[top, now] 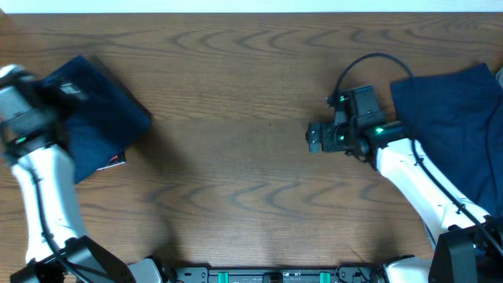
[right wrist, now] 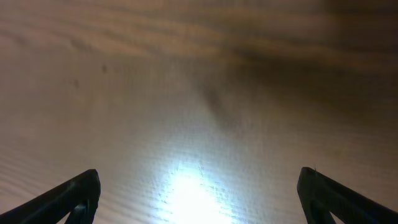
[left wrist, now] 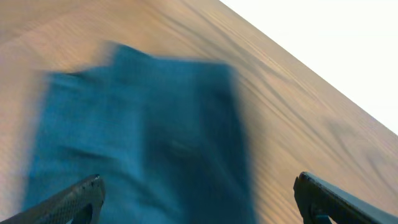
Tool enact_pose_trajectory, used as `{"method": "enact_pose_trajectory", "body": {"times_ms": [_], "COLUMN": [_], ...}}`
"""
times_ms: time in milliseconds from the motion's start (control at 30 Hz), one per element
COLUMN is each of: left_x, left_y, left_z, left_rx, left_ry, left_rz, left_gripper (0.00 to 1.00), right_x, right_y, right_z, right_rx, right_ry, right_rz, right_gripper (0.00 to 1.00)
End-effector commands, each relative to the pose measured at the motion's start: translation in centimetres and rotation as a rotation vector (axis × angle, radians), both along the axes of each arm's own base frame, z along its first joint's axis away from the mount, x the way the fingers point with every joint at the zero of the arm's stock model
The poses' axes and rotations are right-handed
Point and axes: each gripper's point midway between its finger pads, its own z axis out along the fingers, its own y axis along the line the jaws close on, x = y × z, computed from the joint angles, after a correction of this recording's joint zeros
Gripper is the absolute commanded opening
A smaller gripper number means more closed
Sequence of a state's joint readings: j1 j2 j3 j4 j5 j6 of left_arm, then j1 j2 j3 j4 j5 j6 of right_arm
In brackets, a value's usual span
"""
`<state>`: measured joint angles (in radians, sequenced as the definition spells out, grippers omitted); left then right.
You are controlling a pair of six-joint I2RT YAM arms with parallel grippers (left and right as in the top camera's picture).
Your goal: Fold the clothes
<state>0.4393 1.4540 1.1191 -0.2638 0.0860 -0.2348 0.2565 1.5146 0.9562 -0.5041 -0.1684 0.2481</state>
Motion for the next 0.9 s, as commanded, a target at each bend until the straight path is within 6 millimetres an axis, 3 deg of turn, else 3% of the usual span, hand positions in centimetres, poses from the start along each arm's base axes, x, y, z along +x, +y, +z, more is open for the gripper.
{"method": "enact_pose_trajectory", "body": {"times_ms": [0, 100, 200, 267, 367, 467, 567, 733, 867], "left_x": [1.4, 0.6, -3.0, -6.0, -10.0, -12.9, -14.2, -15.8, -17.4], "left_y": [-7.1, -14.1, -19.9, -21.9, -23.0, -22.8, -22.6, -22.8, -24.1], "left_z": [-1.8, -4.5, -7.5, -8.7, -9.8, -9.6, -8.3, -4.1, 0.3], "left_rx": [-0.014, -0.049, -0.053, -0.034, -0.039, -0.074, -0.072, -0.038, 0.046], "left_ry": [0.081, 0.216, 0.417, 0.552, 0.716, 0.813, 0.798, 0.562, 0.207], "left_rz": [-0.185, -0.349, -0.519, -0.604, -0.632, -0.594, -0.595, -0.629, -0.735], "left_gripper": [0.98, 0.98, 0.98, 0.98, 0.98, 0.98, 0.98, 0.98, 0.98], "right_x": [1.0, 1.3, -0.5, -2.8, -5.5, -6.7, -7.5, -7.8, -8.9], "right_y": [-0.4, -2.4, -4.6, -5.9, -7.0, -7.6, -8.7, -9.5, -9.3], "right_z": [1.3, 1.2, 0.0, -1.0, -1.7, -1.3, 0.1, 4.3, 8.1], "right_rx": [0.13, 0.139, 0.121, 0.096, 0.082, 0.05, -0.007, -0.044, -0.024], "right_ry": [0.0, 0.017, 0.118, 0.225, 0.343, 0.367, 0.326, 0.089, -0.197], "right_rz": [-0.063, -0.127, -0.189, -0.209, -0.251, -0.267, -0.286, -0.299, -0.309], "right_gripper": [0.99, 0.99, 0.99, 0.99, 0.99, 0.99, 0.99, 0.99, 0.96]}}
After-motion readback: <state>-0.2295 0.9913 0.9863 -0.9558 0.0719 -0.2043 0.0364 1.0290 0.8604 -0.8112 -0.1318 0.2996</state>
